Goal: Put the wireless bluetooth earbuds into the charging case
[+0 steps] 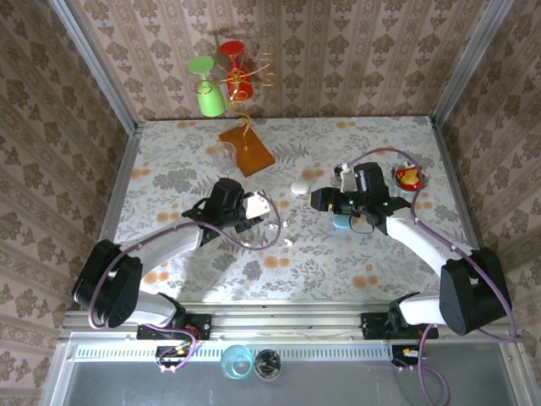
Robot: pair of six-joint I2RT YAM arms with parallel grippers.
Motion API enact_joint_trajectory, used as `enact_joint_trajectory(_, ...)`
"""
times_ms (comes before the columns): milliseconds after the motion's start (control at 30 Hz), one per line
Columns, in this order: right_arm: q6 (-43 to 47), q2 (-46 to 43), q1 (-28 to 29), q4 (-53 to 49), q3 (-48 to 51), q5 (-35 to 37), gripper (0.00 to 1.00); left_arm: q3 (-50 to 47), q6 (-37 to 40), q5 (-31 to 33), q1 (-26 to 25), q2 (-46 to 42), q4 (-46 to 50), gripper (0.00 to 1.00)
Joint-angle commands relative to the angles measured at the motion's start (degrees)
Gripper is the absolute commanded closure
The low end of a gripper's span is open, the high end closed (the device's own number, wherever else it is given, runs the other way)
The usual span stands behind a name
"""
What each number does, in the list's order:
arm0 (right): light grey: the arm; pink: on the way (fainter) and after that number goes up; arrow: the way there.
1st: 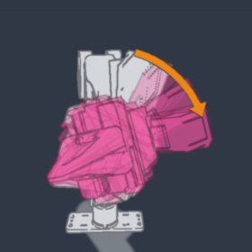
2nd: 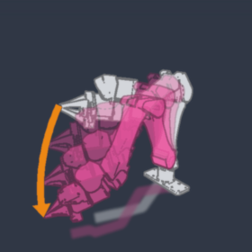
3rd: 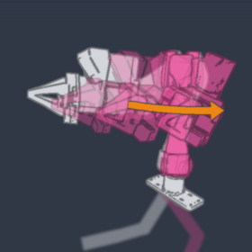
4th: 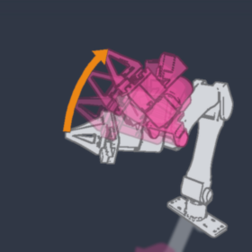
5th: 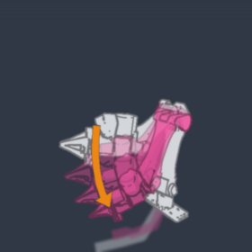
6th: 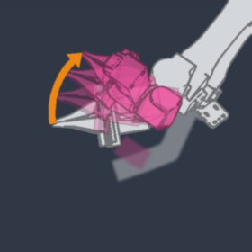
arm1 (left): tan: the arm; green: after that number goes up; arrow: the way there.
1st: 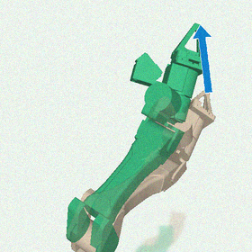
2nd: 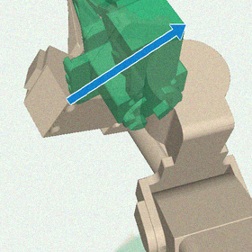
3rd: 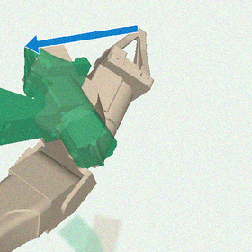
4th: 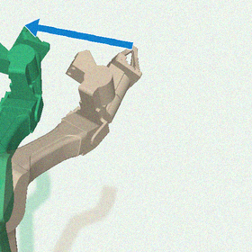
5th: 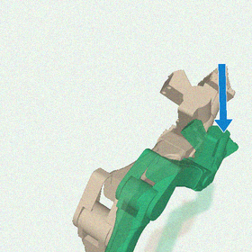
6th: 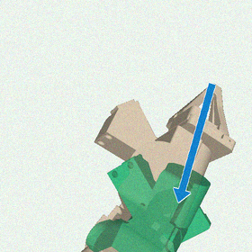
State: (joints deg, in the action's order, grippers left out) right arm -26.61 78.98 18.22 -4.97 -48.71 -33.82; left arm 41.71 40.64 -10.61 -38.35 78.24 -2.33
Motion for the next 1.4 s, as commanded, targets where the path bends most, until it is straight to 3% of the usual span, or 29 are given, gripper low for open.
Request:
enact_joint_trajectory(0,1.6,3.3,2.1,-1.6,-2.3,-10.3,0.33,-0.4,7.5,-4.4,-2.5,-1.0,-3.4,0.62)
enact_joint_trajectory(267,1.0,8.6,5.9,-2.5,-6.1,-11.5,0.35,0.9,9.9,-3.5,-6.2,1.0,-4.0,0.60)
enact_joint_trajectory(800,-0.9,15.3,7.7,-1.2,-8.5,-14.8,0.61,2.2,8.6,-3.7,-6.9,2.2,-5.1,0.60)
enact_joint_trajectory(1033,-2.5,16.6,7.7,1.5,-8.2,-15.8,0.63,1.9,7.6,-5.2,-6.9,2.2,-7.1,0.59)
enact_joint_trajectory(1133,-2.3,16.1,7.6,2.1,-7.8,-14.8,0.70,2.0,7.5,-5.4,-6.8,2.3,-7.1,0.59)
enact_joint_trajectory(1300,1.6,13.5,7.4,2.0,-6.8,-13.6,0.83,1.6,6.1,-5.1,-6.9,1.7,-7.3,0.51)
enact_joint_trajectory(1367,3.5,11.8,7.3,2.4,-5.8,-12.1,0.83,1.4,4.4,-4.9,-6.8,1.4,-8.0,0.35)
